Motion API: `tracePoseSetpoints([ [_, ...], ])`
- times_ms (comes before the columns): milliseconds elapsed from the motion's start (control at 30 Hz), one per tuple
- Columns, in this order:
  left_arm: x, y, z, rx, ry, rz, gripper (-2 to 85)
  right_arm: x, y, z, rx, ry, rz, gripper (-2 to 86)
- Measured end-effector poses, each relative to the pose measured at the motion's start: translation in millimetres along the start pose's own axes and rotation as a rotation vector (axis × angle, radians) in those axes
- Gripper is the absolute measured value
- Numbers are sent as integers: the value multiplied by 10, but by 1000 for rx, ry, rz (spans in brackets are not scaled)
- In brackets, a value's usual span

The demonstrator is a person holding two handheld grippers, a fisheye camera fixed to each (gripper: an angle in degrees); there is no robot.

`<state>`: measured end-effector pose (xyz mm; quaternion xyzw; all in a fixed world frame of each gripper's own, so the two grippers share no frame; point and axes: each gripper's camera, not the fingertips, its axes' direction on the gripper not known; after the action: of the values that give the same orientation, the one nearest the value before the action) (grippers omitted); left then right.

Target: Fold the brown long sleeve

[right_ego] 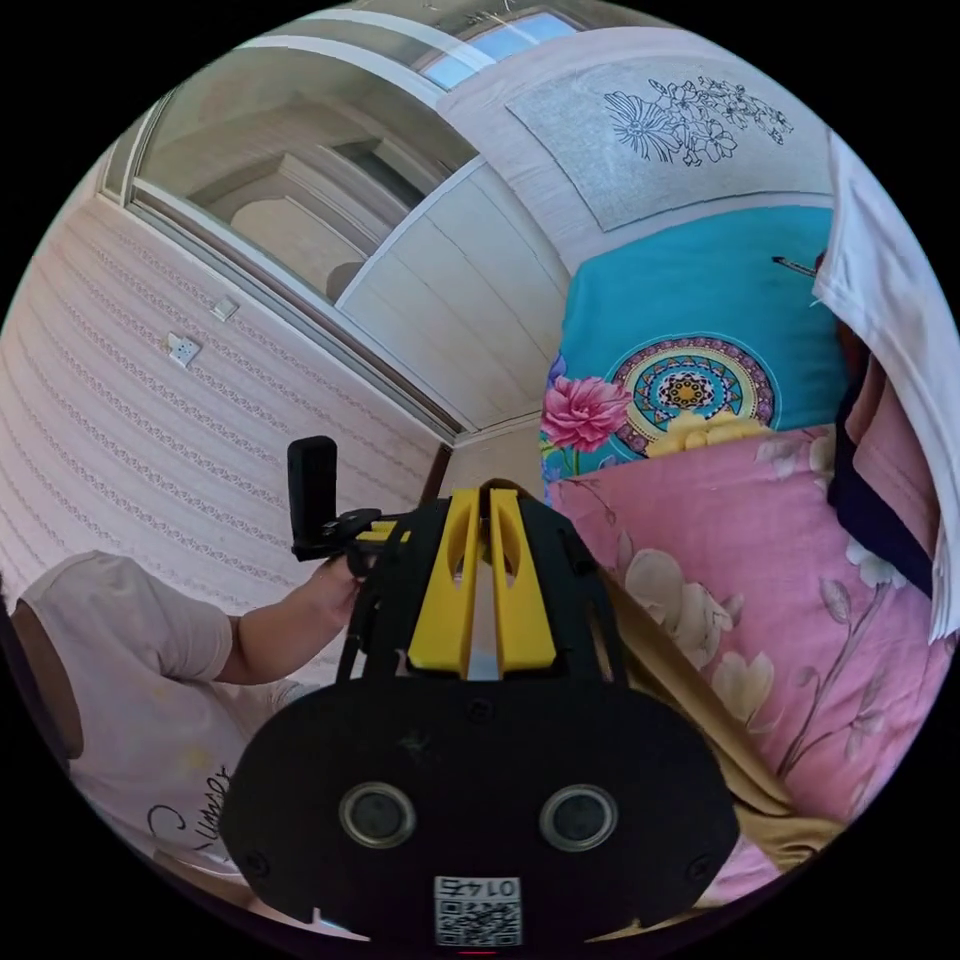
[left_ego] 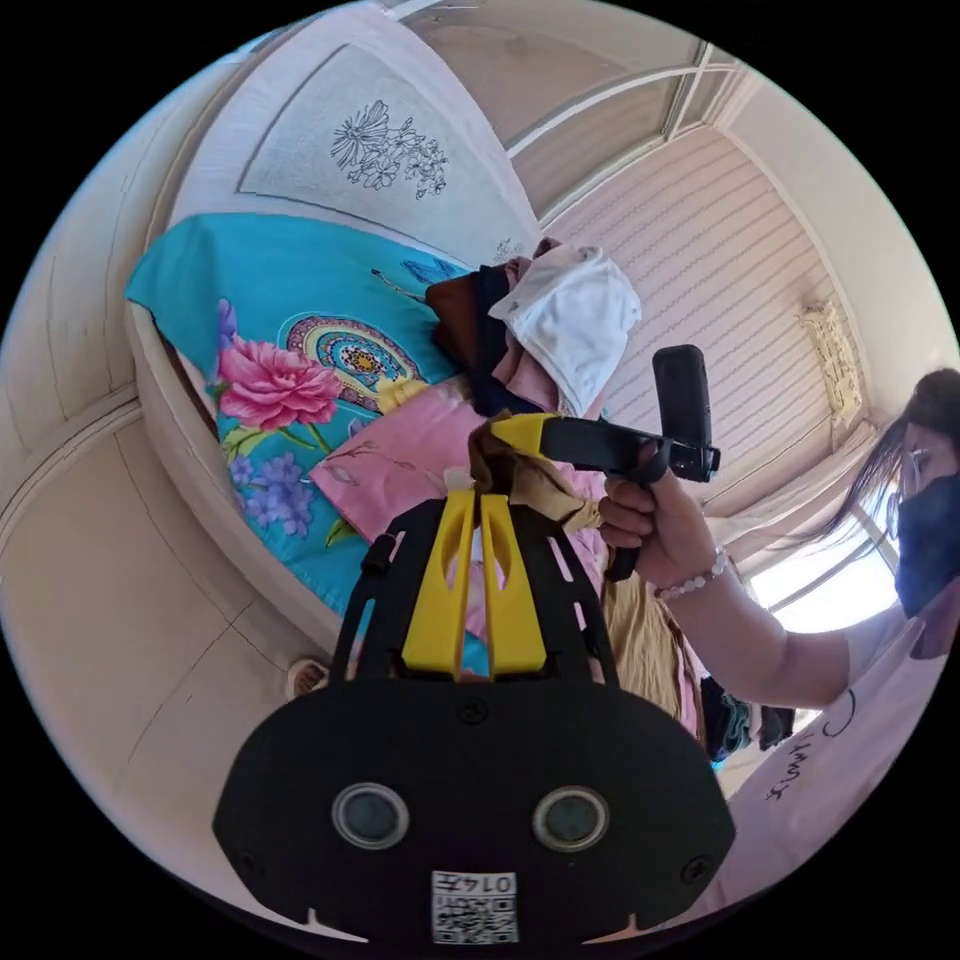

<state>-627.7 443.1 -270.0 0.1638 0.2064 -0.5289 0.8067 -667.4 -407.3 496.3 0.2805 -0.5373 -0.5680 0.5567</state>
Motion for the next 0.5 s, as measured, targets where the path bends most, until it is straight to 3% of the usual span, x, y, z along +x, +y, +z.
tracePoseSetpoints([
  [100,-44,-119,-205,-10,127,-53,-10,188,130,86,-25,-13,53,6],
  [233,497,-325,-599,11,359,92,-10,66,386,-314,74,-9,-36,7],
  [333,836,-541,-957,123,358,135,-10,6,192,-239,25,-70,-94,8],
  [500,360,-956,-1189,273,196,-76,-10,369,-193,475,-68,13,-81,13],
])
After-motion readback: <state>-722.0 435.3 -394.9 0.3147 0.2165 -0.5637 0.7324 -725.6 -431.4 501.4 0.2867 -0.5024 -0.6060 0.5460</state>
